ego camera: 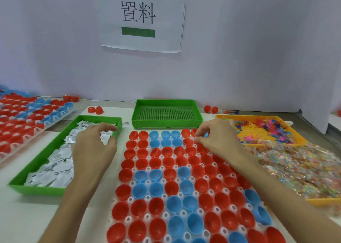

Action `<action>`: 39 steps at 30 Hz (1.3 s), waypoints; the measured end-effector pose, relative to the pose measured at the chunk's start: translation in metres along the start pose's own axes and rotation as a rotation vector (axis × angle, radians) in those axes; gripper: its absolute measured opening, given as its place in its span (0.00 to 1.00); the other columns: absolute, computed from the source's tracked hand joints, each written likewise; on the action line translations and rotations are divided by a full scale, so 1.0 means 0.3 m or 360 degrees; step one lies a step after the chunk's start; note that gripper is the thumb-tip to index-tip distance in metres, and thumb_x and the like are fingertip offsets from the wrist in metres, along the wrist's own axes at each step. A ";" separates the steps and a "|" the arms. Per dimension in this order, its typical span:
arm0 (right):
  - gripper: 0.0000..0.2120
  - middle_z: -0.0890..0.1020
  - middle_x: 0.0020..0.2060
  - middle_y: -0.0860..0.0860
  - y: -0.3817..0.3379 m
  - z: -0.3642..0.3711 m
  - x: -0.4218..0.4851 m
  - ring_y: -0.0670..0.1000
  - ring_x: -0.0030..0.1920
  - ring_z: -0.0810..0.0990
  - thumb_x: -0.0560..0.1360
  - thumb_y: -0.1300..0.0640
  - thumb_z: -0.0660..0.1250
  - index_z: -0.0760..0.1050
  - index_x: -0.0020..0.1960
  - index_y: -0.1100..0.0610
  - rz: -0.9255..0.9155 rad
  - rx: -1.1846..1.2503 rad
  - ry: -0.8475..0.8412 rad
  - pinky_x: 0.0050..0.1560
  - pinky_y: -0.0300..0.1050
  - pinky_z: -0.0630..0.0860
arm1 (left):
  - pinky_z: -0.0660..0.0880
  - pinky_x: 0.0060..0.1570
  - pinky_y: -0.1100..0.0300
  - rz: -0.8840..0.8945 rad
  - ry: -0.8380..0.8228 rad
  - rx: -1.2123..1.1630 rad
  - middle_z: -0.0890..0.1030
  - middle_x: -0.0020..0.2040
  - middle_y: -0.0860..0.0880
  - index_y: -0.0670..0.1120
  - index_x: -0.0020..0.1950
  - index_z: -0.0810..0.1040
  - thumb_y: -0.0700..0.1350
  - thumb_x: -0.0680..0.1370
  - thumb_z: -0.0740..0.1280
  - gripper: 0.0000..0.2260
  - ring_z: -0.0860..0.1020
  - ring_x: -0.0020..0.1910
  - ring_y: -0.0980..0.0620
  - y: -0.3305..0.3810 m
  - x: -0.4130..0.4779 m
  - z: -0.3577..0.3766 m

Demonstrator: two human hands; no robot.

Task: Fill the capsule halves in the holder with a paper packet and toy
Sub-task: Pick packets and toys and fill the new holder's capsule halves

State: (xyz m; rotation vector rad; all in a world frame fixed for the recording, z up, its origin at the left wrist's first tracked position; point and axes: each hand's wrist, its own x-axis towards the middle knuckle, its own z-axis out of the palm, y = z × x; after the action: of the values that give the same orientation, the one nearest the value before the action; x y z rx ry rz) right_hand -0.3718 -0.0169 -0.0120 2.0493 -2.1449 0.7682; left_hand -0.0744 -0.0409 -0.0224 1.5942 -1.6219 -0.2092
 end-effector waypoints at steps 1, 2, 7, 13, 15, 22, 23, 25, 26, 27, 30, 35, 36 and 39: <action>0.05 0.84 0.37 0.38 -0.001 0.005 -0.002 0.43 0.46 0.77 0.70 0.48 0.76 0.81 0.37 0.42 0.0000 -0.0002 -0.0011 0.45 0.45 0.50 | 0.71 0.62 0.41 -0.0058 -0.0021 0.0167 0.81 0.62 0.48 0.52 0.57 0.82 0.42 0.77 0.68 0.11 0.75 0.62 0.43 -0.018 0.005 -0.002; 0.03 0.84 0.38 0.38 -0.001 0.010 -0.003 0.43 0.47 0.78 0.70 0.48 0.76 0.83 0.38 0.43 0.0004 -0.0004 -0.0019 0.45 0.45 0.51 | 0.68 0.64 0.39 -0.0120 -0.0047 0.0305 0.79 0.65 0.46 0.53 0.60 0.81 0.42 0.77 0.68 0.13 0.73 0.65 0.40 -0.033 0.010 -0.003; 0.03 0.82 0.37 0.36 0.015 0.034 -0.021 0.44 0.48 0.76 0.72 0.48 0.75 0.84 0.39 0.43 -0.0001 0.0049 0.0024 0.51 0.43 0.52 | 0.73 0.58 0.39 -0.0248 -0.0184 0.0464 0.76 0.68 0.41 0.51 0.64 0.79 0.37 0.75 0.67 0.19 0.72 0.65 0.37 -0.076 0.026 -0.011; 0.04 0.82 0.50 0.39 0.016 0.027 -0.035 0.46 0.56 0.73 0.76 0.46 0.70 0.84 0.45 0.41 -0.0031 0.0003 -0.0010 0.59 0.46 0.54 | 0.73 0.47 0.50 -0.0317 -0.0214 0.0323 0.81 0.61 0.44 0.49 0.61 0.81 0.33 0.73 0.69 0.19 0.77 0.57 0.41 -0.098 0.034 -0.011; 0.06 0.81 0.54 0.40 0.012 0.004 -0.031 0.46 0.59 0.73 0.77 0.47 0.69 0.84 0.52 0.41 -0.0016 0.0055 -0.0017 0.61 0.46 0.54 | 0.72 0.45 0.53 -0.0327 -0.0223 0.0240 0.82 0.57 0.44 0.48 0.58 0.82 0.33 0.74 0.70 0.16 0.78 0.51 0.44 -0.111 0.039 -0.012; 0.13 0.83 0.59 0.50 0.231 -0.164 -0.004 0.51 0.53 0.81 0.78 0.56 0.68 0.81 0.62 0.50 0.0447 0.0058 -0.0099 0.57 0.50 0.75 | 0.70 0.29 0.63 -0.0408 -0.0175 0.0105 0.81 0.45 0.46 0.43 0.52 0.84 0.34 0.74 0.74 0.09 0.77 0.35 0.51 -0.129 0.060 -0.029; 0.14 0.82 0.62 0.52 0.272 -0.165 -0.006 0.52 0.53 0.81 0.78 0.55 0.69 0.80 0.63 0.53 0.0563 -0.0048 -0.0279 0.57 0.49 0.75 | 0.68 0.24 0.65 -0.0433 -0.0161 0.0080 0.81 0.44 0.46 0.42 0.52 0.84 0.33 0.74 0.73 0.09 0.76 0.33 0.52 -0.131 0.057 -0.029; 0.10 0.82 0.60 0.55 0.329 -0.152 -0.011 0.52 0.49 0.80 0.77 0.54 0.71 0.82 0.58 0.55 0.0726 -0.0103 -0.0463 0.51 0.45 0.76 | 0.68 0.25 0.63 -0.0442 -0.0153 0.0046 0.82 0.42 0.46 0.42 0.53 0.85 0.32 0.74 0.73 0.10 0.78 0.32 0.51 -0.136 0.054 -0.027; 0.04 0.84 0.55 0.55 0.347 -0.148 -0.012 0.50 0.45 0.80 0.76 0.55 0.73 0.84 0.50 0.53 0.0739 -0.0082 -0.0447 0.45 0.44 0.76 | 0.69 0.28 0.62 -0.0425 -0.0141 0.0038 0.82 0.41 0.45 0.42 0.53 0.85 0.33 0.74 0.74 0.10 0.78 0.33 0.49 -0.133 0.052 -0.028; 0.04 0.85 0.50 0.54 0.357 -0.148 -0.009 0.47 0.41 0.80 0.75 0.56 0.74 0.83 0.41 0.50 0.0723 -0.0063 -0.0415 0.40 0.43 0.75 | 0.69 0.31 0.61 -0.0395 -0.0105 0.0022 0.82 0.41 0.45 0.42 0.54 0.84 0.33 0.74 0.74 0.10 0.79 0.34 0.48 -0.128 0.051 -0.030; 0.11 0.84 0.41 0.49 0.367 -0.148 0.007 0.46 0.37 0.80 0.73 0.58 0.76 0.80 0.34 0.48 0.0703 -0.0022 -0.0350 0.37 0.44 0.77 | 0.73 0.43 0.58 -0.0280 0.0106 -0.0102 0.82 0.44 0.44 0.42 0.55 0.84 0.33 0.75 0.73 0.11 0.79 0.41 0.47 -0.118 0.052 -0.043; 0.07 0.83 0.38 0.47 0.345 -0.178 -0.017 0.43 0.40 0.79 0.72 0.59 0.77 0.81 0.39 0.50 0.0538 0.0219 0.0108 0.37 0.36 0.70 | 0.74 0.40 0.64 -0.0067 0.0187 -0.0232 0.82 0.42 0.48 0.45 0.52 0.84 0.36 0.76 0.73 0.07 0.79 0.40 0.55 -0.070 0.045 -0.061; 0.06 0.83 0.37 0.46 0.331 -0.198 -0.031 0.43 0.41 0.81 0.72 0.60 0.77 0.82 0.40 0.51 0.0506 0.0339 0.0209 0.38 0.36 0.71 | 0.74 0.41 0.62 -0.0043 0.0156 -0.0220 0.83 0.42 0.49 0.46 0.51 0.84 0.37 0.75 0.73 0.07 0.79 0.40 0.57 -0.053 0.038 -0.059; 0.04 0.85 0.37 0.44 0.249 -0.256 -0.092 0.42 0.40 0.83 0.71 0.59 0.77 0.84 0.43 0.52 0.0438 0.0824 0.0382 0.42 0.36 0.76 | 0.75 0.39 0.61 0.0063 0.0009 -0.0298 0.84 0.41 0.53 0.51 0.48 0.84 0.39 0.74 0.75 0.07 0.80 0.40 0.58 0.005 0.014 -0.053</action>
State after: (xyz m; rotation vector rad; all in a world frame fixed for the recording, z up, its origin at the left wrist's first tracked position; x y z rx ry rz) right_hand -0.4619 0.0377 0.0220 1.7301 -2.2825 1.6621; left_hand -0.0647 -0.0375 -0.0095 1.4184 -1.5798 -0.3257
